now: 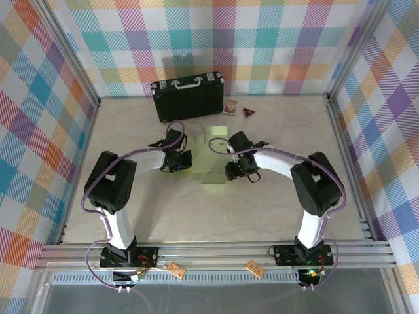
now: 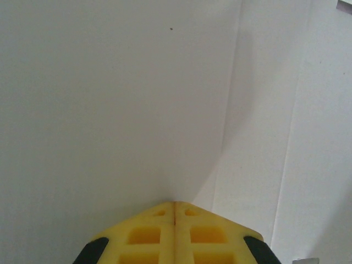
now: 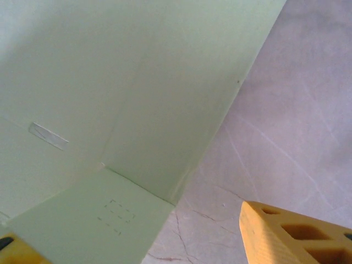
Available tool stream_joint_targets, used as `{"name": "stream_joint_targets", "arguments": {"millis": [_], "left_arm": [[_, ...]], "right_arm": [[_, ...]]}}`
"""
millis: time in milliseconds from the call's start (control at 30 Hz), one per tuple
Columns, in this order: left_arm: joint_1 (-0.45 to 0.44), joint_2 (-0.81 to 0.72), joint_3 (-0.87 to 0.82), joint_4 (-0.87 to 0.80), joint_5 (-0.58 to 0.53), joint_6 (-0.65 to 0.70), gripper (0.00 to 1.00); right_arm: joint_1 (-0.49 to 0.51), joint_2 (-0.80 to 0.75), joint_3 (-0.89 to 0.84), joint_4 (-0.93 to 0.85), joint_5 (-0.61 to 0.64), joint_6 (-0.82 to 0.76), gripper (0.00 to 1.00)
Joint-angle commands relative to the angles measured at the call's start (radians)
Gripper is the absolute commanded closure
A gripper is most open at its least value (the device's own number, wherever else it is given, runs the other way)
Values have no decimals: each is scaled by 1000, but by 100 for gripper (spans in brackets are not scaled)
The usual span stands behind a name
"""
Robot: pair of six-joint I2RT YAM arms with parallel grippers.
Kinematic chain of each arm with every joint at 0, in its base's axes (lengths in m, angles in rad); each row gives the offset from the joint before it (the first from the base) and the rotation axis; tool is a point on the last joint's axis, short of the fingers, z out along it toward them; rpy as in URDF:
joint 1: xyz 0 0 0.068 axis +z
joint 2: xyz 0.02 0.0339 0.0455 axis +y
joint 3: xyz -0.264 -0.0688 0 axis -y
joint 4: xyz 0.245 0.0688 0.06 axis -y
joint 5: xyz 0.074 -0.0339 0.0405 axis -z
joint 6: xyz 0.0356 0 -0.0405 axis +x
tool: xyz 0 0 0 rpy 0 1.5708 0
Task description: Fold the paper box
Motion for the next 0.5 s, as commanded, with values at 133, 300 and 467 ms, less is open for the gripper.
{"name": "stream_joint_targets", "arguments": {"millis": [133,300,467], "left_arm": [[-18,43,-22,-133,-27,17,100],[-20,43,-22,-131,-27,17,100],[-23,44,-20,-133,-26,19,100]], "right_arm": [[-19,-56,34,-35,-38,9,39],[-37,-3,75,-53,-69,3,44],[-56,17,98,-53,-77,19,44]]}}
